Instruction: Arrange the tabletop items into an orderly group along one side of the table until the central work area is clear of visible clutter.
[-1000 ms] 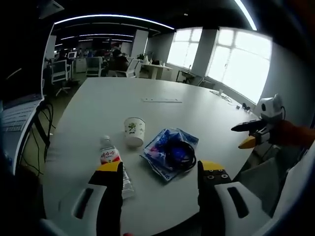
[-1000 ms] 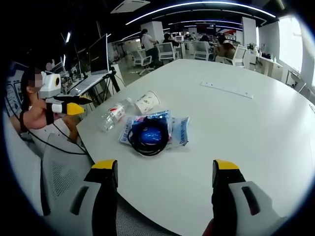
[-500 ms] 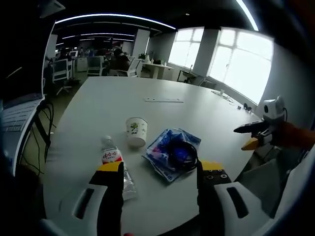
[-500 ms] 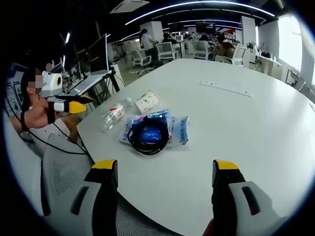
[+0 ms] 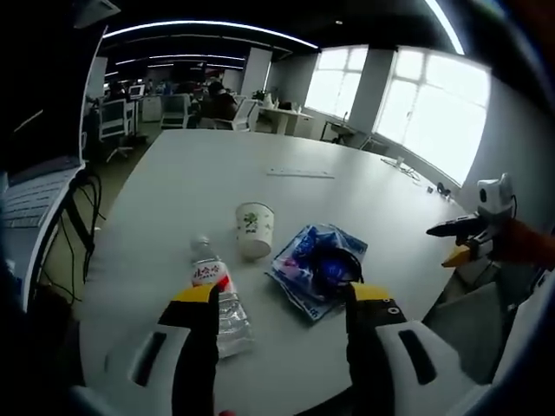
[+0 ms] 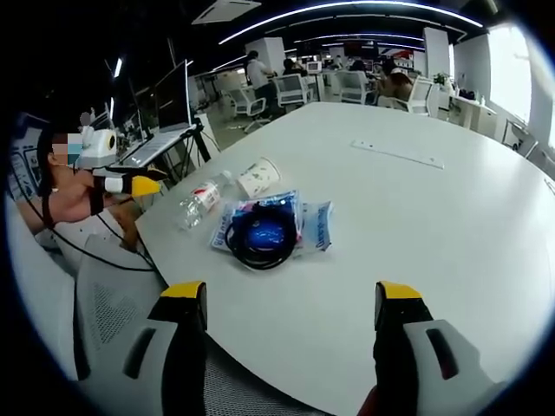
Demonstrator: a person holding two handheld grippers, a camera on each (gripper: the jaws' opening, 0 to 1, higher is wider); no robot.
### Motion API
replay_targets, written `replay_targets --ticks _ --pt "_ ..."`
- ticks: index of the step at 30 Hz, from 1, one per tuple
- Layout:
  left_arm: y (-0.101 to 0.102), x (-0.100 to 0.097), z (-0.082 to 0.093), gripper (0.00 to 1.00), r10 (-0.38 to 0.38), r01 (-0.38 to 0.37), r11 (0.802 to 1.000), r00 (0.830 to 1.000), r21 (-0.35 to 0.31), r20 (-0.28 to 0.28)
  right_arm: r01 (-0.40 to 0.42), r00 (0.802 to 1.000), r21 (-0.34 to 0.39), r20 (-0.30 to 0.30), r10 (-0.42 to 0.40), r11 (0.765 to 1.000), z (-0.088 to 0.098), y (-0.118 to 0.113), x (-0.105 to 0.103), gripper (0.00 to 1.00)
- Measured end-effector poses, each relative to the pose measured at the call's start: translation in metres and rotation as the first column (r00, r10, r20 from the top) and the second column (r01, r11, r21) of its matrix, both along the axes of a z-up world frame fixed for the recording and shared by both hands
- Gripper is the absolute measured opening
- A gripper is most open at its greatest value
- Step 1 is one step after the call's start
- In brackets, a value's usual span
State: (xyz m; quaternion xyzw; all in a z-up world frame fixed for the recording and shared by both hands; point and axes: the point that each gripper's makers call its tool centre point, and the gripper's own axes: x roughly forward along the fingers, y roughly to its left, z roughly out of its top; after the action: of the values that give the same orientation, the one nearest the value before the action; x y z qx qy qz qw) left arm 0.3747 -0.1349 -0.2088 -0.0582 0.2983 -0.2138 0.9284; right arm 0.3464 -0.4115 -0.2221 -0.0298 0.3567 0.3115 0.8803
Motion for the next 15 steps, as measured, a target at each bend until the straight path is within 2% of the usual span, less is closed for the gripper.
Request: replay_targets --ticks 3,7,15 --pt "0.004 0.003 -0.004 0.59 0.009 -0.009 1.000 1.000 0.010 -0.008 0.000 1.000 -0.003 -0.005 0.000 1.000 -0.001 -0.001 -0.002 0.79" --pt "0.007 0.010 -0.007 0.59 0.025 -0.025 0.999 1.000 -0.023 -0.018 0.004 1.000 0.001 -0.010 -0.004 1.000 -0.001 -0.001 -0.002 0.78" --pt "0.011 0.026 -0.016 0.58 0.047 -0.048 0.999 0.998 -0.026 -0.030 0.004 1.000 -0.003 -0.025 -0.004 1.000 -0.006 -0.002 -0.006 0.78"
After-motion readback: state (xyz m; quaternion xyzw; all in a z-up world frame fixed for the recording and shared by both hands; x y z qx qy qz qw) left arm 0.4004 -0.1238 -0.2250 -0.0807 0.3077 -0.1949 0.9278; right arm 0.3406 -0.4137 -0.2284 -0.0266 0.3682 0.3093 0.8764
